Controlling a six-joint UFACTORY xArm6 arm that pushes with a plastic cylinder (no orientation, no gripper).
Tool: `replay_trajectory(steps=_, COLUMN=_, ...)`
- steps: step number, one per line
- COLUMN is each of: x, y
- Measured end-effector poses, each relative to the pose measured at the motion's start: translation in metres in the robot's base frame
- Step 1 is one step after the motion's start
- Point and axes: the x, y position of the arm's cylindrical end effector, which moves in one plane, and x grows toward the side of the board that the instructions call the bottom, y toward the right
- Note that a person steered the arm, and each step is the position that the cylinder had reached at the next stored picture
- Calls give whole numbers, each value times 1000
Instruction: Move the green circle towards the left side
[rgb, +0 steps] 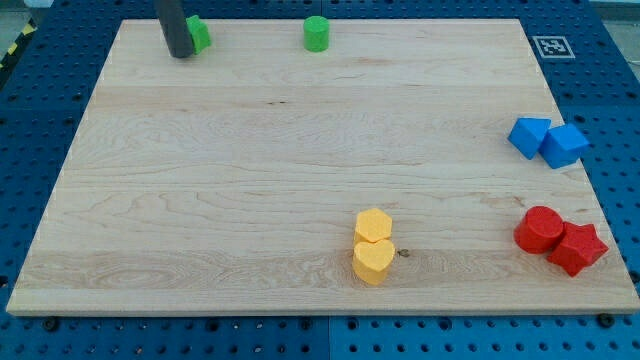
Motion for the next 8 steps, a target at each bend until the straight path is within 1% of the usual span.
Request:
replay_trajectory(steps=1, x=29, y=35)
replay_trajectory(steps=2, x=66, y=119)
replay_trajectory(steps=3, x=59, y=235)
replay_trajectory(steps=4, x=14, y=326)
replay_trajectory(steps=5, x=-16, y=318)
replay_trajectory(steps=7, x=-16, y=166)
replay_trajectory(steps=8, x=-16, y=167)
